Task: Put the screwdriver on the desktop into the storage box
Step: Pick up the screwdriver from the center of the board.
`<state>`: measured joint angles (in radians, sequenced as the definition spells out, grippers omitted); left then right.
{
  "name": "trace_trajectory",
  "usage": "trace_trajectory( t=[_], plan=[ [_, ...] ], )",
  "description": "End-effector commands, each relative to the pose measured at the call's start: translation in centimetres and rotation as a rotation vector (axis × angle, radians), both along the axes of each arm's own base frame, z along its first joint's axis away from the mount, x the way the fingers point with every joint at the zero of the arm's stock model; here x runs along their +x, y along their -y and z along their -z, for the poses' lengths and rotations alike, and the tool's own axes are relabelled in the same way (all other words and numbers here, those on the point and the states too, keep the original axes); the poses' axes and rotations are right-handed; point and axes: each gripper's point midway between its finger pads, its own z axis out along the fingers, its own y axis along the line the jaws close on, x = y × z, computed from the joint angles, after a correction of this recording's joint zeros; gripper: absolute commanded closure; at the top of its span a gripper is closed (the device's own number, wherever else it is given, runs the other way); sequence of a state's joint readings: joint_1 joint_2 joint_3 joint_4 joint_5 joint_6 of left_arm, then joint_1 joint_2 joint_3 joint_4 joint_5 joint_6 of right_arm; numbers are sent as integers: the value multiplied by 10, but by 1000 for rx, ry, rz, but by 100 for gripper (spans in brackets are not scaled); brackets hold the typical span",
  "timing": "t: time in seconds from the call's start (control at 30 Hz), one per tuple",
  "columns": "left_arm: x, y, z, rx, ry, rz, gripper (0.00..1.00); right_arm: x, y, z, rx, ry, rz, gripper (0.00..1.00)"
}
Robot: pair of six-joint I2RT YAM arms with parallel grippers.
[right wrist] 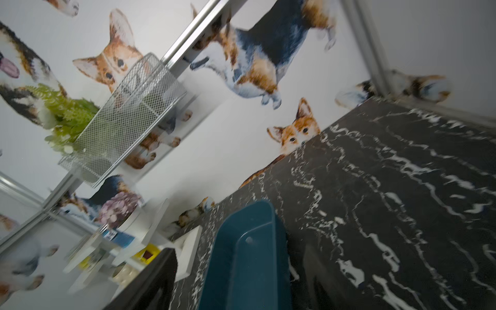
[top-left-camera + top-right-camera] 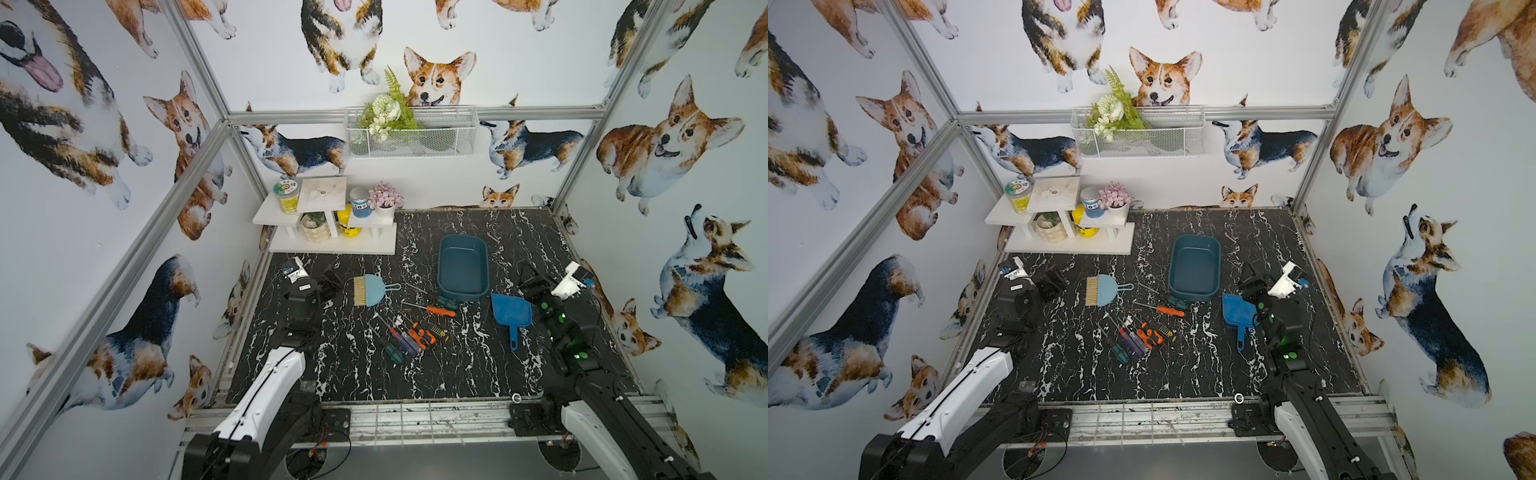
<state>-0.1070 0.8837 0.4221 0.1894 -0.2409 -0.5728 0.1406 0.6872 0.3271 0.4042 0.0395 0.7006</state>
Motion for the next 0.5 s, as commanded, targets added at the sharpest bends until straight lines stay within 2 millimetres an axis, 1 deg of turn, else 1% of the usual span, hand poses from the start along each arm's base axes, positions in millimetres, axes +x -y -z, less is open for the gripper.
trace_trajectory(
  t=[0.0,0.03,0.13,0.23,0.3,0.33,0.43,0.47],
  plan=[
    [-18,12,16,-139,-16,35,2,-9,-71,31,-65,-230,-283,23],
    [-23,15,16,-153,-5,52,3,-15,-95,35,-148,-276,-344,23],
    [-36,13,15,-155,7,47,3,-51,-172,51,-387,-369,-569,26],
    [-44,5,16,-149,28,7,2,-88,-234,71,-540,-441,-780,30],
    [-45,3,18,-147,27,-3,2,-104,-264,87,-635,-483,-857,31],
    [-45,3,20,-144,19,-7,1,-111,-279,91,-669,-488,-892,33],
    [-46,0,23,-129,-4,-23,0,-120,-309,108,-737,-509,-945,36],
    [-46,-2,23,-124,-8,-31,0,-120,-316,113,-754,-518,-954,36]
  ],
)
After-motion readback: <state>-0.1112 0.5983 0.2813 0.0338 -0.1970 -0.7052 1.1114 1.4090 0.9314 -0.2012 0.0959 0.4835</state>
